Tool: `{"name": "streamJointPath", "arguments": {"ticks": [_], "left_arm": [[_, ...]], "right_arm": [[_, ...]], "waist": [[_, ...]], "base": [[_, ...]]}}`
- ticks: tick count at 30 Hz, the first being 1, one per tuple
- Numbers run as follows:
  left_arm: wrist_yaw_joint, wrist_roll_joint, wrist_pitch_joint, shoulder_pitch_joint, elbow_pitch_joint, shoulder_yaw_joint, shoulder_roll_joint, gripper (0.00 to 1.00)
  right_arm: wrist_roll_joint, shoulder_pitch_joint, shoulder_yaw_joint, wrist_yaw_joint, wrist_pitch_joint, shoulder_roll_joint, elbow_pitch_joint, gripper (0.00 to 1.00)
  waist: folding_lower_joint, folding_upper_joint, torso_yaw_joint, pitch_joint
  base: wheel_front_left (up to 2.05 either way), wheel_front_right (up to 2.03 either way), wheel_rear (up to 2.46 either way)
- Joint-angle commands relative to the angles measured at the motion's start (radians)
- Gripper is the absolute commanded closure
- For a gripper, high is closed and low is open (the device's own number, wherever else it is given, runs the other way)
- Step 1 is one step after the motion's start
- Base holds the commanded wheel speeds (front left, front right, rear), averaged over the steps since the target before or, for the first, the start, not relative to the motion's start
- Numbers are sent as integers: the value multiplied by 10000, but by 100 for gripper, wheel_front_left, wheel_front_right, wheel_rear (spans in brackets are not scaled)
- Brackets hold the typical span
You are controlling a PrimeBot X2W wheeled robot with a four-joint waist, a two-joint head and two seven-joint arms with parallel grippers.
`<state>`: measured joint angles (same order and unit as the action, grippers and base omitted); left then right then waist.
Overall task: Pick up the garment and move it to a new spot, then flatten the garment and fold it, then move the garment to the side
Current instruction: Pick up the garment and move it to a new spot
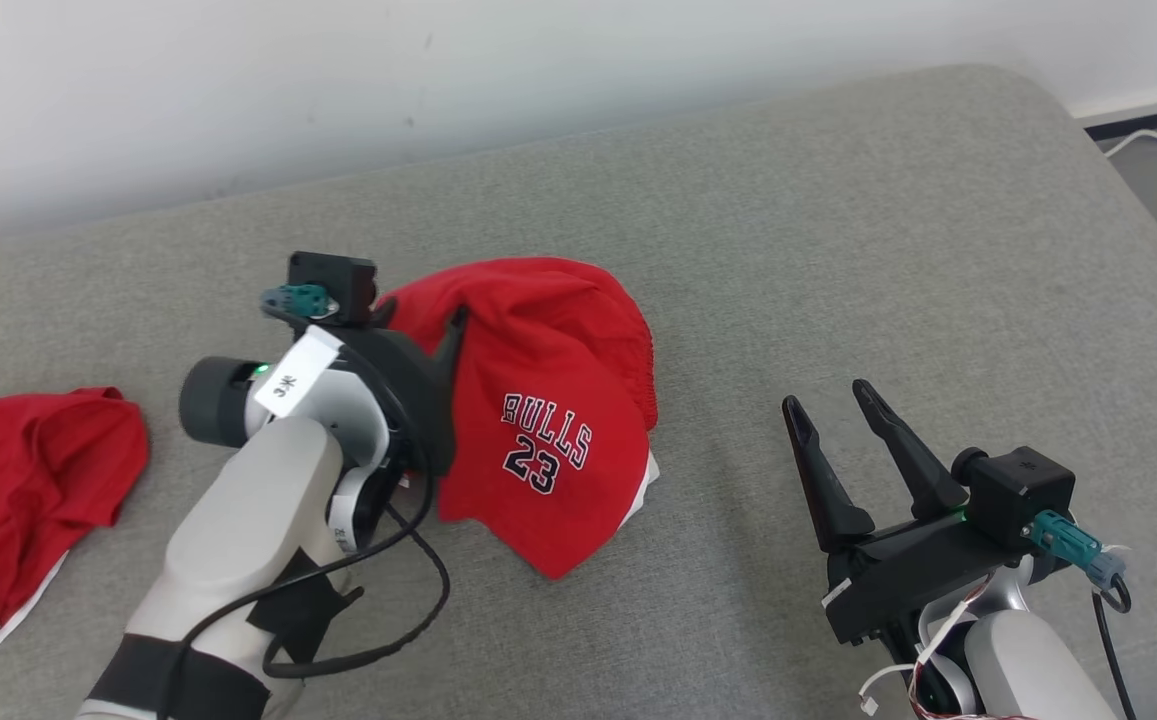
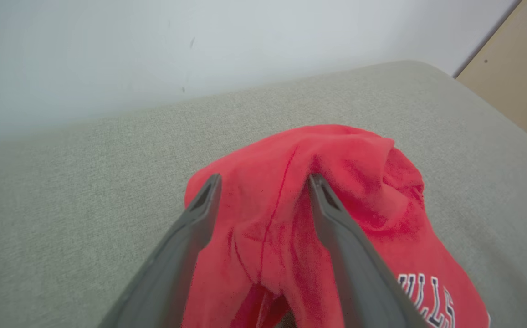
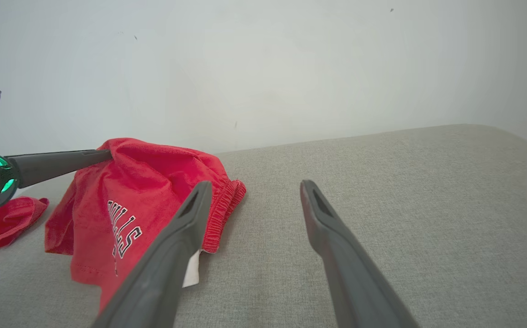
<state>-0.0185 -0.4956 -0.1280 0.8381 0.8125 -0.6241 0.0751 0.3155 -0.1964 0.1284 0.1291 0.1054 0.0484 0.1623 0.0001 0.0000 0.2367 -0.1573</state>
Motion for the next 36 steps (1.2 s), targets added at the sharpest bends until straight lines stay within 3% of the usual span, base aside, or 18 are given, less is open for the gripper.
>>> {"name": "streamJointPath", "arguments": {"ticks": [1,11,17,30,36], "left_arm": [[-52,-20,210,122,253,121,71,0],[152,-233,751,640,430,156,-58,0],[426,-343,322,932,-72,-327,-187,0],[135,-772,-3686,1150,-1519,-2406,-232,0],[-239,-682,-4885,1421,-1851,-3106,-221,0]], "right_arm": [[72,-114,-26,30,30,39,9,0],[-66,8,-150,30,-77,38,-40,0],[34,23,-58,30,-132,40,22,0],[286,-11,18,30,36,38,144,0],[482,-188,144,30,219,37,340,0]], "waist": [[-1,0,-166,13],[-1,0,-707,260],[-1,0,-679,453],[-1,0,421,289],[-1,0,1063,96]], "base": [[0,0,0],[0,0,0],[0,0,0],[0,0,0],[0,0,0]]}}
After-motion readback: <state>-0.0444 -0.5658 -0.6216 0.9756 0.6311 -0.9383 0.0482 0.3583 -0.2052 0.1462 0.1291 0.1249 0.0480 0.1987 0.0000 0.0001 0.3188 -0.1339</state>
